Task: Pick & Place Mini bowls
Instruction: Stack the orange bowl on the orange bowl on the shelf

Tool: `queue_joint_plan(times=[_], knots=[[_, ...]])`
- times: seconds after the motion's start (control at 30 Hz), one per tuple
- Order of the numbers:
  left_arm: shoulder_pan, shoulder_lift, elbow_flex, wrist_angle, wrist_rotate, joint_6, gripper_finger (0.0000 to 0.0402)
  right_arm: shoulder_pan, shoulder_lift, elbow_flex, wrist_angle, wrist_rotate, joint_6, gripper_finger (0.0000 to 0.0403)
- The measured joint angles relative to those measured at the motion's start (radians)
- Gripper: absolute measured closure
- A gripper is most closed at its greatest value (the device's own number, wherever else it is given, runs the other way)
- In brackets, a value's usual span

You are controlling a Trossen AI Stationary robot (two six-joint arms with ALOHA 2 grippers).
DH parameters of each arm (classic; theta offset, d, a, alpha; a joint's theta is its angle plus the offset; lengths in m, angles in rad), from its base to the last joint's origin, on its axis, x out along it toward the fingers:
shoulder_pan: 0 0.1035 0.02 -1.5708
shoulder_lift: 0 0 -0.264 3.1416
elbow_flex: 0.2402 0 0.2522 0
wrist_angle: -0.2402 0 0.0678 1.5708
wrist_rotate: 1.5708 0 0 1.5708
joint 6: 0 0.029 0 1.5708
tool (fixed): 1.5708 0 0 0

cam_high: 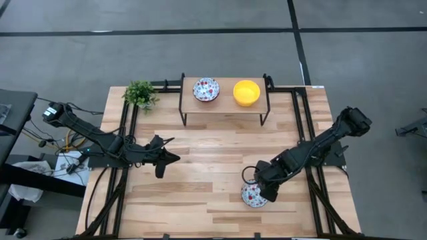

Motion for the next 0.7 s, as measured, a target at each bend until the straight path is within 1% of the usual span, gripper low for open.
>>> queue_joint_plan(times=[0.13,0.2,0.3,0.43,0.5,0.6,0.7], knots=[[0.0,0.0,0.0,0.0,0.018,0.0,0.0396,-0.016,-0.01,-0.03,0.054,-0.003,0.0,0.0312],[0.0,0.0,0.0,0.0,0.03,0.0,0.0396,-0.02,-0.01,-0.051,0.068,-0.017,0.0,0.0301],[0.0,0.0,0.0,0.0,0.036,0.0,0.0396,-0.019,-0.009,-0.081,0.101,-0.033,0.006,0.0267],[0.0,0.0,0.0,0.0,0.036,0.0,0.0396,-0.017,-0.009,-0.084,0.097,-0.027,-0.001,0.0213],[0.0,0.0,0.0,0.0,0.036,0.0,0.0396,-0.017,-0.009,-0.084,0.097,-0.021,-0.002,0.0194],[0.0,0.0,0.0,0.0,0.036,0.0,0.0396,-0.017,-0.002,-0.084,0.104,-0.015,-0.017,0.0183],[0.0,0.0,0.0,0.0,0.036,0.0,0.0396,-0.017,0.0,-0.084,0.106,0.007,-0.02,0.0186]])
